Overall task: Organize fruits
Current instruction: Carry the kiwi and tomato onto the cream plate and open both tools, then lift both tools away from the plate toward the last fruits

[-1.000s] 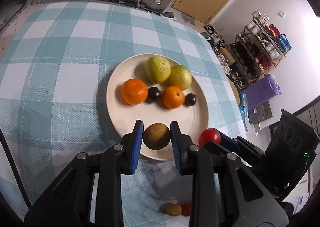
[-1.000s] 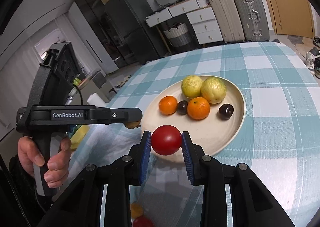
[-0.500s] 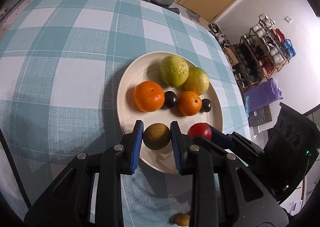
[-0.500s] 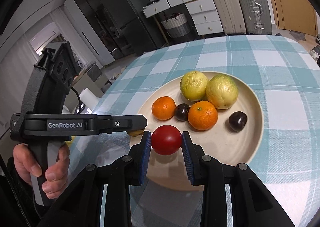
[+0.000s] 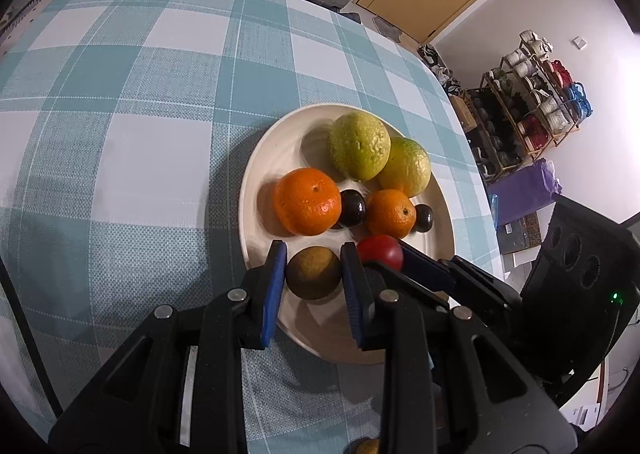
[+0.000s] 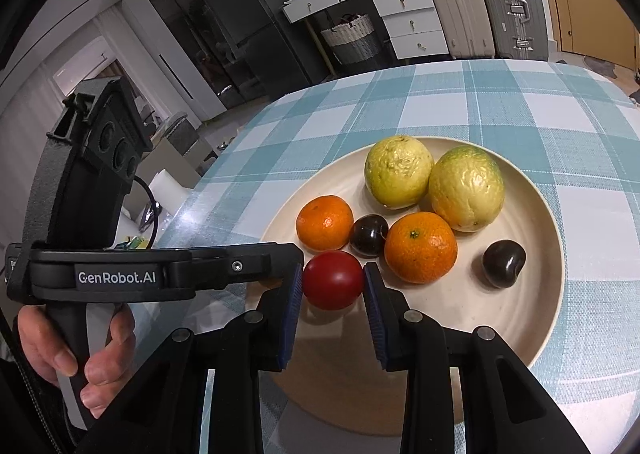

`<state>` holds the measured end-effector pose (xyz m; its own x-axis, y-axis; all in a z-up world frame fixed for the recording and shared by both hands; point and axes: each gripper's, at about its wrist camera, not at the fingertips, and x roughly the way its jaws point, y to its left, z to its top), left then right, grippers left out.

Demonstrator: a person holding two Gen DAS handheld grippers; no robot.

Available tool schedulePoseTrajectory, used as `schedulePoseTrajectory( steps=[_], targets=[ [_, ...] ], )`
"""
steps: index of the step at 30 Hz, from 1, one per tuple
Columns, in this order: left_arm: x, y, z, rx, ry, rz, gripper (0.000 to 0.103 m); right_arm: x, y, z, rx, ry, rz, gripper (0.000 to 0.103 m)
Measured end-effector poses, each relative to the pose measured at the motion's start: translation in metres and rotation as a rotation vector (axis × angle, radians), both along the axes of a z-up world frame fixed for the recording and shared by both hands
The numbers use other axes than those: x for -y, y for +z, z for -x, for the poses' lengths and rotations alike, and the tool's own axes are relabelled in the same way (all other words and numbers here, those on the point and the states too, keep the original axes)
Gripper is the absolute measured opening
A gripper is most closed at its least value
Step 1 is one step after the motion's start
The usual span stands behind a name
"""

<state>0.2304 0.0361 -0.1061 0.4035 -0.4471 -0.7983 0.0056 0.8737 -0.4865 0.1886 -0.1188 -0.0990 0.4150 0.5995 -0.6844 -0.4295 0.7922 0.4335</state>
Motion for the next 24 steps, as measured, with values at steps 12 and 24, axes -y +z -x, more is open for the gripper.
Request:
schedulePoseTrajectory(
  steps=[12,24],
  targets=[
    [-0.003,0.019,0.006,0.038,0.018,0.006,0.038,0.017,0.015,0.01,0.03,-0.039,-0.024,0.053],
    [0.004,0.047,0.053,0.095,0.01,-0.032,0.047,0.039,0.049,0.053,0.14,-0.074,0.014,0.07]
  ],
)
